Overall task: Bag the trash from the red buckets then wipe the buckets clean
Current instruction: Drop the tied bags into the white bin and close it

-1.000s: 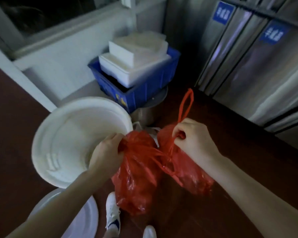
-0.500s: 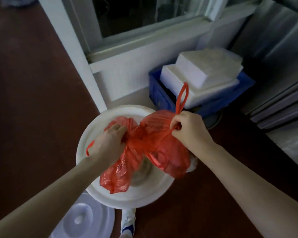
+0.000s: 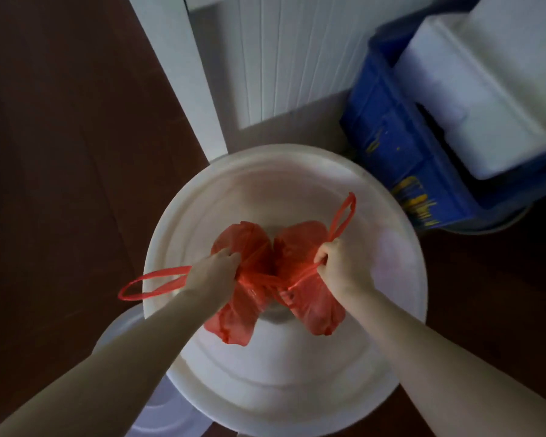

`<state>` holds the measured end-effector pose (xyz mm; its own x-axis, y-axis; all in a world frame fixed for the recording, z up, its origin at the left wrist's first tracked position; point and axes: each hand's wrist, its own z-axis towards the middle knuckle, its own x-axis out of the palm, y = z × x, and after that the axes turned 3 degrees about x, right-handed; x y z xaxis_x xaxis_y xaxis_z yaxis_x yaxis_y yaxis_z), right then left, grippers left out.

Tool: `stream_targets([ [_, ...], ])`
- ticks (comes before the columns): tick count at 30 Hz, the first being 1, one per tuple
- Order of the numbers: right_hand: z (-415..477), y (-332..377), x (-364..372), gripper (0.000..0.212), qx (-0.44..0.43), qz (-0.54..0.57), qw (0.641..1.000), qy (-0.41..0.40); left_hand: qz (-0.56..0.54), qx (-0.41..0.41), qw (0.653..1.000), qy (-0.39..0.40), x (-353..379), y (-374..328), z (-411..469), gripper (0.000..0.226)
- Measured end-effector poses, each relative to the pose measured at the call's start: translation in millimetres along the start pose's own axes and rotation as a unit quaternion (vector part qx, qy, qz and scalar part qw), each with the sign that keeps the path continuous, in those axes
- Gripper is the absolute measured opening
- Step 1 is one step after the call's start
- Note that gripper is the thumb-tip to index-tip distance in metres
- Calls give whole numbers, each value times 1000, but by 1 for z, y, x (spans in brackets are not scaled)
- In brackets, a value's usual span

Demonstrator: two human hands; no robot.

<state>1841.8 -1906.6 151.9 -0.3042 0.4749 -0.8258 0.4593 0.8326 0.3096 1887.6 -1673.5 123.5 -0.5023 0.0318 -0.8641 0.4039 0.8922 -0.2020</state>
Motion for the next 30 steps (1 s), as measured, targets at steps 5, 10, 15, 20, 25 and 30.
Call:
stream_targets([
  [5, 5, -13, 48, 24, 24, -4, 998, 50, -24, -21, 997, 68, 39, 4, 9, 34],
  [10, -12, -2, 55, 30, -3, -29, 994, 109, -106, -17, 990, 89, 42, 0, -9, 47],
  [15, -56, 9, 40, 31, -55, -56, 990, 119, -132, -46, 989, 47, 30, 5, -60, 44],
  [20, -113, 22, 26, 28, -132, -67, 984, 104, -213, -117, 969, -36, 27, 13, -138, 35],
  [25, -178, 53, 27, 24, -220, -33, 971, 86, -268, -199, 937, -106, 50, 20, -240, 29],
  [30, -224, 99, 62, 22, -318, -36, 942, 101, -316, -301, 894, -105, 96, 38, -327, 29],
])
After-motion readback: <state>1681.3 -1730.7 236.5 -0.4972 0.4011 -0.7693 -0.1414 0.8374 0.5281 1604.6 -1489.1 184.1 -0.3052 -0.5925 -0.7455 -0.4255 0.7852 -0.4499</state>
